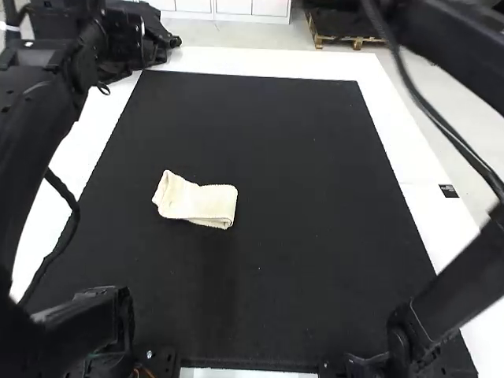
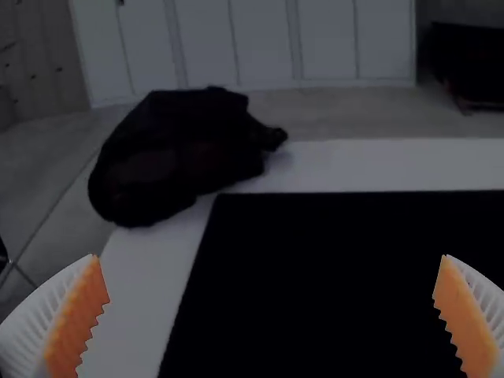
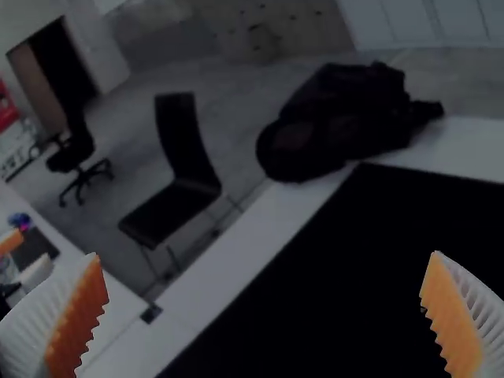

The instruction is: Fold the towel.

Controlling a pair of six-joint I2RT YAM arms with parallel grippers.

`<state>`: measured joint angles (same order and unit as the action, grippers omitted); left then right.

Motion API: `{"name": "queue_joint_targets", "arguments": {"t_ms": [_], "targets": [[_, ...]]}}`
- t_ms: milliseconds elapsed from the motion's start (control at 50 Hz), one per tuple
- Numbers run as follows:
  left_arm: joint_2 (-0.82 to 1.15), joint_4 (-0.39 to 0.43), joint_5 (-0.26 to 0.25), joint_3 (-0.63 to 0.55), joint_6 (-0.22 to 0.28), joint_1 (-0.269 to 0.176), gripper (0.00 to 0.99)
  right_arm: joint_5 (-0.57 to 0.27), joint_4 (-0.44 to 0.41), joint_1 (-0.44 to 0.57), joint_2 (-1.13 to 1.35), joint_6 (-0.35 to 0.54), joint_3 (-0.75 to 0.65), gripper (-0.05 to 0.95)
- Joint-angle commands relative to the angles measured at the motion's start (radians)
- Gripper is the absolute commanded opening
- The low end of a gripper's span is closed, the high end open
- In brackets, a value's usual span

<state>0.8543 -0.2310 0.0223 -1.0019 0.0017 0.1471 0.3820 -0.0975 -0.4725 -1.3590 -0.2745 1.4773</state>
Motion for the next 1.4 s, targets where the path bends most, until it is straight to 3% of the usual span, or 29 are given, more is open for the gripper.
{"name": "queue_joint_targets", "arguments": {"t_ms": [0,220,420,660,900,1000,1060,1180,1280,1380], "targets": [[-0.055,0.004,-0.007,-0.055,-0.014,-0.018,0.969,0.021,-0.021,0.057,0.136,0.015,-0.005,0.92],[-0.141,-0.008,-0.010,-0.086,-0.039,-0.029,0.969,0.049,-0.047,0.222,0.431,0.012,-0.106,0.92],[-0.268,-0.005,-0.022,-0.073,-0.068,-0.029,0.969,0.063,-0.039,0.296,0.704,0.006,-0.219,0.92],[-0.494,0.007,-0.033,-0.001,-0.085,-0.024,0.969,-0.072,-0.051,0.353,1.032,0.006,-0.391,0.92],[-0.808,0.099,-0.013,0.152,-0.086,-0.024,0.969,-0.184,-0.028,0.414,1.316,0.101,-0.509,0.92],[-0.859,0.061,0.007,0.166,-0.092,-0.018,0.969,-0.275,-0.038,0.416,1.359,0.170,-0.519,0.92],[-0.859,0.015,0.016,0.155,-0.124,-0.015,0.969,-0.347,-0.064,0.416,1.357,0.195,-0.514,0.92],[-0.857,-0.031,0.070,0.166,-0.118,-0.015,0.969,-0.456,-0.076,0.416,1.357,0.299,-0.551,0.92],[-0.859,0.076,0.068,0.264,-0.115,-0.018,0.969,-0.523,-0.010,0.406,1.357,0.285,-0.696,0.92],[-0.859,0.186,0.070,0.396,-0.063,-0.017,0.969,-0.546,0.055,0.405,1.357,0.305,-0.858,0.92]]}}
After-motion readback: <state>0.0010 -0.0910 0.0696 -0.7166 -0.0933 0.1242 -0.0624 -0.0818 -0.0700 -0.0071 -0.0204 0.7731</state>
